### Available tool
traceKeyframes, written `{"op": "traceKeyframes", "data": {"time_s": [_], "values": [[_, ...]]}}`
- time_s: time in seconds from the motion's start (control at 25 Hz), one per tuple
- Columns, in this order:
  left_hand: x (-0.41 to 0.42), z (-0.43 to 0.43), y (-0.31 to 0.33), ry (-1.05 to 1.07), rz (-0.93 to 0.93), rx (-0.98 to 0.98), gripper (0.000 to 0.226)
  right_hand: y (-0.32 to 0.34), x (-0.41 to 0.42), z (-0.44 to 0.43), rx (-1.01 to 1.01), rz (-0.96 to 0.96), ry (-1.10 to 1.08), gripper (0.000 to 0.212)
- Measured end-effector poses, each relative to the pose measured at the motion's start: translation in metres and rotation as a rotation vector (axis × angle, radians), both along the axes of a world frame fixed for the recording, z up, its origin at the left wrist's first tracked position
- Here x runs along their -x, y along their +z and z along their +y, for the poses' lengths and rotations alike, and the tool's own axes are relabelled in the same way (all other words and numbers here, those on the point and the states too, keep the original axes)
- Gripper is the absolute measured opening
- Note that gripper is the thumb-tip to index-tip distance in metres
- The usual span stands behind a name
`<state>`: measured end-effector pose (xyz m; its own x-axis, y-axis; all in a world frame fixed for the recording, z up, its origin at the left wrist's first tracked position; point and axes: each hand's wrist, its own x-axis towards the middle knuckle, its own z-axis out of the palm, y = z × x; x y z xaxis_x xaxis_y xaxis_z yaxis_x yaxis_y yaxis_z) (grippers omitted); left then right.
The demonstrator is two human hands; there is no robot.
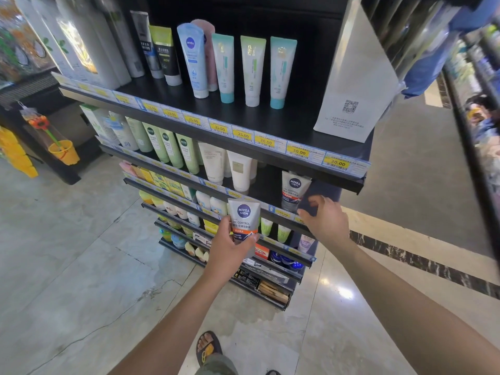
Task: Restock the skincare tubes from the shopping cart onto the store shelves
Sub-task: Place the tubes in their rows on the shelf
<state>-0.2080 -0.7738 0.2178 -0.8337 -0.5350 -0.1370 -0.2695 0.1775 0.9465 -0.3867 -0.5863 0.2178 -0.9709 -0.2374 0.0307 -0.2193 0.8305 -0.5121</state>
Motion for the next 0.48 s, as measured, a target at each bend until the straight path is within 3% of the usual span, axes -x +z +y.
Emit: {"op": "traceKeyframes", "data": {"time_s": [0.08,0.24,0.48], "values": [[0.007,0.013,0.004,-0.050,-0.002,-0.024,0.046,0.005,-0.020,0.011,0.022,0.081,0.081,0.035],[0.028,0.042,0.009,-0.153,0.010,-0.061,0.053,0.015,-0.061,0.026,0.091,-0.137,0.424,0.050],[0.052,0.083,0.020,-0.369,0.002,-0.053,0.058,0.013,-0.063,0.042,0.256,-0.071,0.239,0.051]]}}
